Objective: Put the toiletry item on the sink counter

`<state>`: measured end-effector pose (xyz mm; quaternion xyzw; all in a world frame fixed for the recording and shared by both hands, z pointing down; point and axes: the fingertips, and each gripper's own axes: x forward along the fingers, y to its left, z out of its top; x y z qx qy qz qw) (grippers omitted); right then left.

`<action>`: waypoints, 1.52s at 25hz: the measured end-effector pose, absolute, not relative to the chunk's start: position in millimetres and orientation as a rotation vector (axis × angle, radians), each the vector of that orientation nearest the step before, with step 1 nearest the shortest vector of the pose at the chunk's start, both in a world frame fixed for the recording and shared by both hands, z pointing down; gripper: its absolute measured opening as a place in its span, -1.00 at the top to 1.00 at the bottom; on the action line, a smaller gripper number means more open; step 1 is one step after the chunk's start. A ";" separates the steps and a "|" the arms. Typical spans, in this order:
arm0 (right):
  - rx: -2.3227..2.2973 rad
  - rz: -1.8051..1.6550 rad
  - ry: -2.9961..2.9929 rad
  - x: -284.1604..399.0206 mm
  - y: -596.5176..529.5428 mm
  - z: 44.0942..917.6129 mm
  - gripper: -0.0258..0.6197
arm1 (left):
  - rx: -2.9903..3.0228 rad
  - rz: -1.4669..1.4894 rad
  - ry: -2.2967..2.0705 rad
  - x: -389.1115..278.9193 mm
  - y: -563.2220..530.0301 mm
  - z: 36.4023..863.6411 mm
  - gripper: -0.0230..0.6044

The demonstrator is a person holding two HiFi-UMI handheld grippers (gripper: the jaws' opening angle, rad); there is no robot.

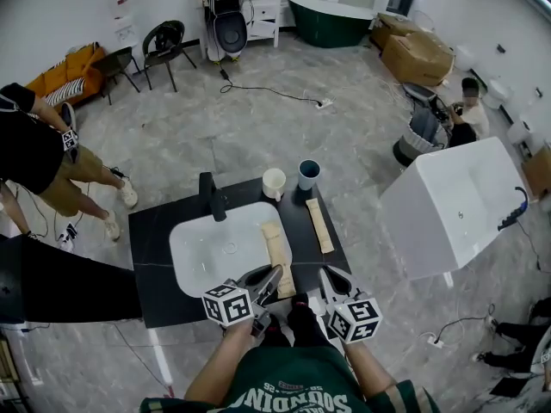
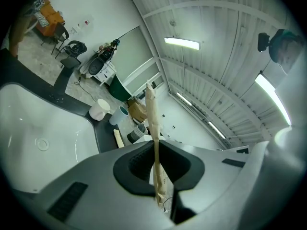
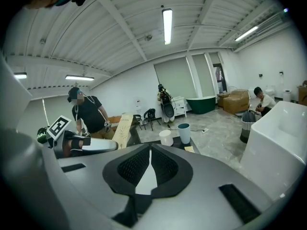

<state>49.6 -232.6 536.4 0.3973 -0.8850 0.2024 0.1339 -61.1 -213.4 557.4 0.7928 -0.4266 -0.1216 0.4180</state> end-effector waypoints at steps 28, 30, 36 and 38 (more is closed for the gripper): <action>1.042 0.633 -2.588 66.4 -322.5 551.0 0.79 | 1.910 -0.283 -1.064 -26.3 -302.7 583.5 0.82; 1.045 0.638 -2.581 70.6 -327.8 554.6 0.79 | 1.899 -0.276 -1.063 -23.2 -309.1 591.3 0.81; 1.048 0.655 -2.560 78.5 -339.9 567.9 0.79 | 1.860 -0.250 -1.048 -15.0 -323.5 616.7 0.82; 1.047 0.661 -2.552 80.0 -344.1 571.8 0.79 | 1.850 -0.245 -1.043 -12.9 -328.0 622.6 0.82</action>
